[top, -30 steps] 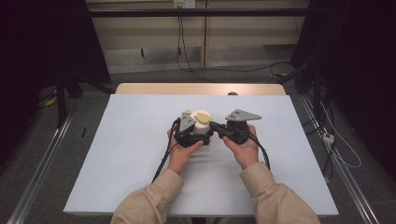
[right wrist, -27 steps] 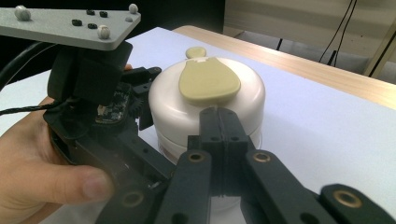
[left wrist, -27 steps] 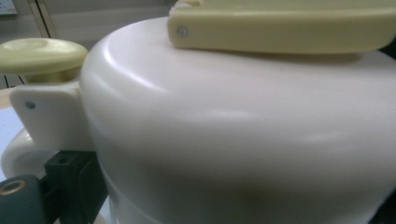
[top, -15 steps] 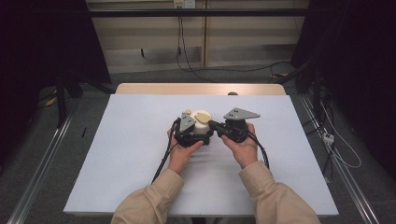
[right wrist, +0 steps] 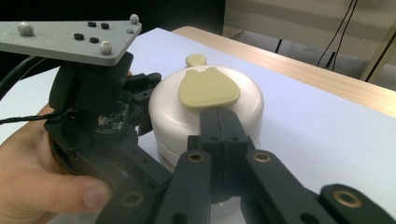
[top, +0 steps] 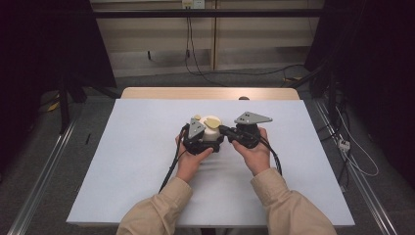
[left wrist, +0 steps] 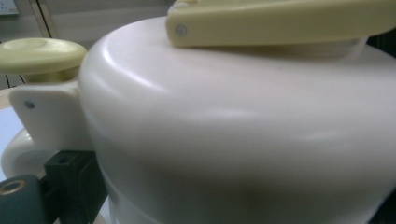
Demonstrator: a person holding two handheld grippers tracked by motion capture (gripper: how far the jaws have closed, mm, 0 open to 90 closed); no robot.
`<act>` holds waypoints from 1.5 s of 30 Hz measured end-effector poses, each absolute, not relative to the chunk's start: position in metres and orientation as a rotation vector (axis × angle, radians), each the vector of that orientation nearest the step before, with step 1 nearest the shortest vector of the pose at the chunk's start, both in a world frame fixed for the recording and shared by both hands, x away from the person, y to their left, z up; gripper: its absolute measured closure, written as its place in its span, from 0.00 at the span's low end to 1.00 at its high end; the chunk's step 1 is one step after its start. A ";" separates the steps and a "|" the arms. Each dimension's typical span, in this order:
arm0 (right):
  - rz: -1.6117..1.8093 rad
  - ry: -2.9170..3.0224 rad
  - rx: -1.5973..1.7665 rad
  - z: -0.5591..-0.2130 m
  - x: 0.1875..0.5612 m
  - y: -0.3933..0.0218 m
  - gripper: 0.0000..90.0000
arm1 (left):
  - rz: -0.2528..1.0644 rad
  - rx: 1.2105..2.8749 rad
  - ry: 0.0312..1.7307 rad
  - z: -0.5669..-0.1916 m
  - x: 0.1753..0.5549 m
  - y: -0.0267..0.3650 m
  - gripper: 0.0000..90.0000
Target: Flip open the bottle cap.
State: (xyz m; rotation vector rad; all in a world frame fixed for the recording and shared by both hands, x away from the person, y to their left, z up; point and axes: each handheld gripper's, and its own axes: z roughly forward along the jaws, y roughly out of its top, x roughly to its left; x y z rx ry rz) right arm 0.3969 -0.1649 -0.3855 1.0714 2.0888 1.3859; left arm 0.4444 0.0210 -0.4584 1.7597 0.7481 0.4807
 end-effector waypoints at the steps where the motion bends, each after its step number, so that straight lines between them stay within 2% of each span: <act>1: 1.385 2.091 1.070 -0.385 0.397 -0.165 1.00 | 0.478 1.756 0.750 -0.459 0.444 0.021 0.06; 45: 1.354 2.105 1.008 -0.375 0.405 -0.152 1.00 | 0.483 1.759 0.753 -0.458 0.444 0.020 0.06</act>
